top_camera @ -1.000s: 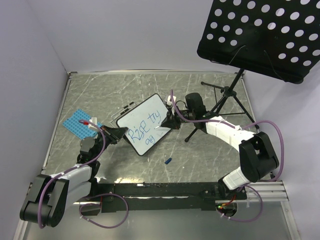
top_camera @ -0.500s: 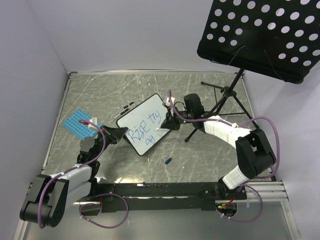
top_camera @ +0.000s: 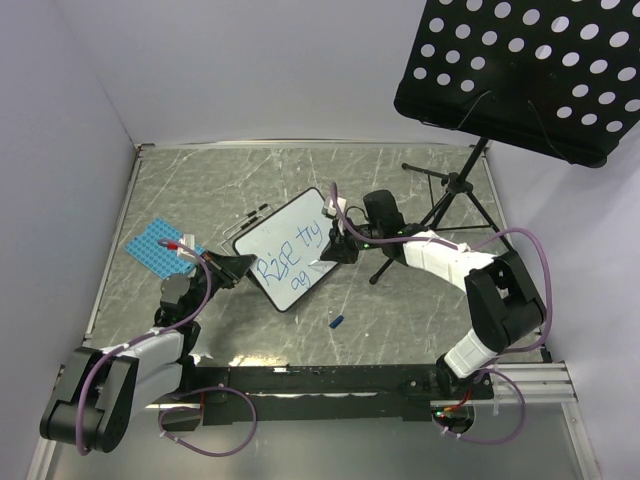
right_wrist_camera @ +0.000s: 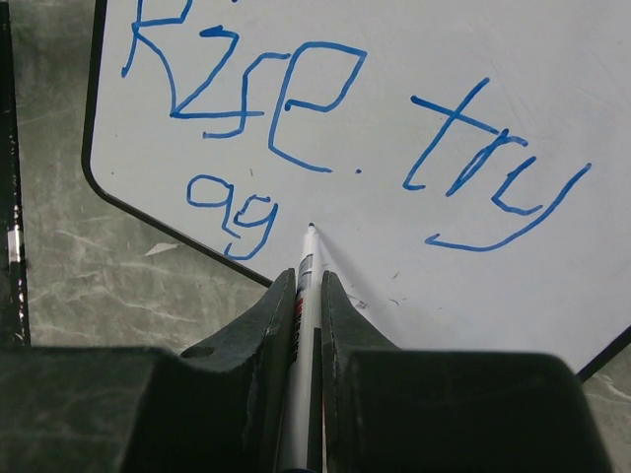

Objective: Write a sentence on the whiteboard

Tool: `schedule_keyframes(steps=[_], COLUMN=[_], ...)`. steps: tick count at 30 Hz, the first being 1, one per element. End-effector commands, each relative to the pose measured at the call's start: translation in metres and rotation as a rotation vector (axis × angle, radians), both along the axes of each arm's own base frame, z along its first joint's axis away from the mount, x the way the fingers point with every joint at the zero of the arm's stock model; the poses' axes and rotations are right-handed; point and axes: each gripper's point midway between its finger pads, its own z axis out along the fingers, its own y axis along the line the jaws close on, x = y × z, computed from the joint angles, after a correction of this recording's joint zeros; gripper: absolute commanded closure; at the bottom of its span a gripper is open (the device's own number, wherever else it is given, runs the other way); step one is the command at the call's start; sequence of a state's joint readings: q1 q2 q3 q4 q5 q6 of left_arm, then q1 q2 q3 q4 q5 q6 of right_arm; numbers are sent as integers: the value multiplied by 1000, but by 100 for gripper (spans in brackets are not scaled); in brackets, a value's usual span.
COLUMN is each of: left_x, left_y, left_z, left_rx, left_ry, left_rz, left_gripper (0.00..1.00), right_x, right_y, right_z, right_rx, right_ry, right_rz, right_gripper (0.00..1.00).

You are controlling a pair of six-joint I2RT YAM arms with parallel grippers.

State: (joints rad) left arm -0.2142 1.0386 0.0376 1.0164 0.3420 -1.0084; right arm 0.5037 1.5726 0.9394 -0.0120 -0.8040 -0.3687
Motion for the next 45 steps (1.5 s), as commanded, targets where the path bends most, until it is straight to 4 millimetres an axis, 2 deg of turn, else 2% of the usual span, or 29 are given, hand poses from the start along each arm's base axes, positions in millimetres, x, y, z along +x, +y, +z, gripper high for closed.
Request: schedule_keyframes(steps=[1,8,16,23,27,36,45], left_x=[-17,-16,-15,-15,-15,-16,-17], left_y=[-2,-2,-2,-2,-2,-1,-1], left_z=[-8,-6,-6,-4,-5,-4,-4], left_rx=[3,3,4,3,6,4,5], left_ry=[-29,-34,-33,-38,-38,-40,-41], left_rz=[-28,-28,-28,-28,-26,-25,-25], left_gripper=[99,99,99,99,99,99,99], right_x=[0,-1,-12,-21,-24,-18,-2], right_y=[8,11,16,9,6,3,5], right_z=[0,2,5,-5,-5,-6,10], right_rx=[6,11,20,-14,-24,-38,-17], right_ry=[-33,-34,-37,-16,-30,-41,-87], right_rz=[32,37,78,98,104,74,30], right_gripper=[100,100,100,100,100,100,100])
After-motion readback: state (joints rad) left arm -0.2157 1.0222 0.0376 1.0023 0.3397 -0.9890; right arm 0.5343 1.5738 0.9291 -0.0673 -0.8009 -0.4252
